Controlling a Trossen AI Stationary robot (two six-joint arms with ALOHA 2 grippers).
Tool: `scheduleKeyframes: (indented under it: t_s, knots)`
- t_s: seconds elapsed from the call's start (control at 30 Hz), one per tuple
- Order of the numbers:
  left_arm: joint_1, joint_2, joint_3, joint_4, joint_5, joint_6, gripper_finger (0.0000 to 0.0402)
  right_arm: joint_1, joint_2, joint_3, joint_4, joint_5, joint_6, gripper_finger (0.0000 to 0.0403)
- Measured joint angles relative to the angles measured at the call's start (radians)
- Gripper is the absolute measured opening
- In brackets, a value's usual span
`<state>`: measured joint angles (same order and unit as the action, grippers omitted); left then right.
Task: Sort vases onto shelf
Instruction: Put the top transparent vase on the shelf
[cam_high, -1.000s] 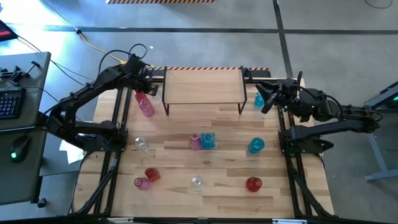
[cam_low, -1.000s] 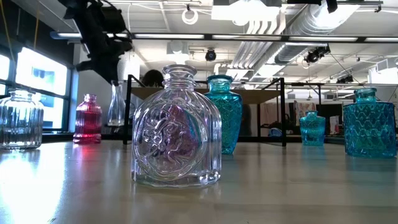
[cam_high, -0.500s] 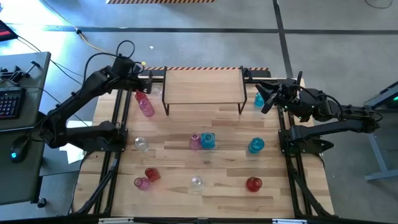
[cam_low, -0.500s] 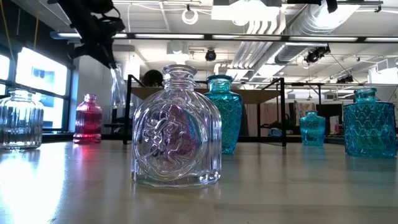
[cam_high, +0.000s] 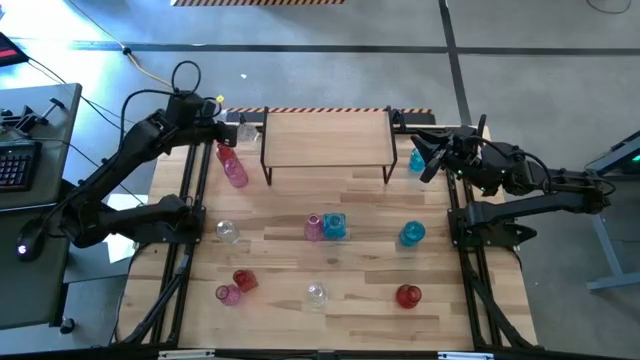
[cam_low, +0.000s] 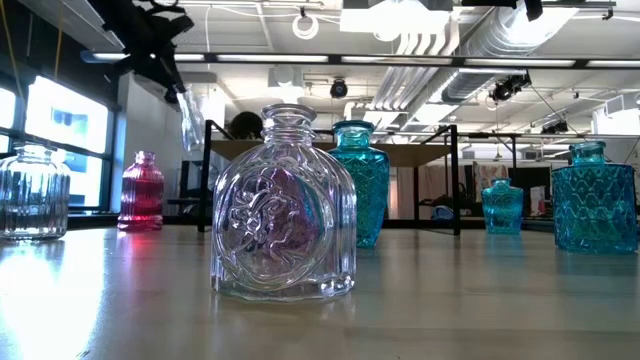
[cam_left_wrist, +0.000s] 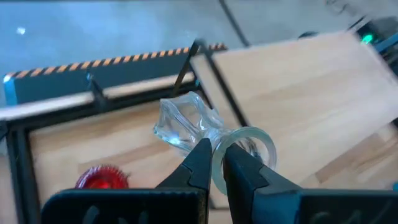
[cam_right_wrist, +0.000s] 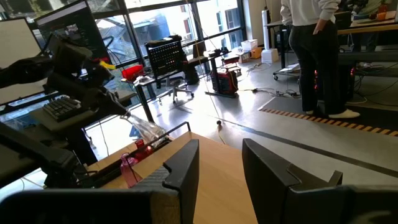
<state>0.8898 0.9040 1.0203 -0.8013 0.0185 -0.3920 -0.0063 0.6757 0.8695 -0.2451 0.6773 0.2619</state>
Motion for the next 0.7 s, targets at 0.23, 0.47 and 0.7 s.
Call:
scheduleKeyframes:
  t_s: [0.23,0.47,0.7]
  knots:
    - [0.0,-0.027,0.001,0.089,0.025,-0.016,0.0014,0.0,0.0,0.0,0.0,0.0,0.0,0.011]
    - [0.0,-0.033,0.001,0.166,0.043,-0.018,0.0014,0.0,0.0,0.0,0.0,0.0,0.0,0.011]
    - [0.0,-0.029,0.001,0.326,0.127,-0.04,0.0014,0.0,0.0,0.0,0.0,0.0,0.0,0.011]
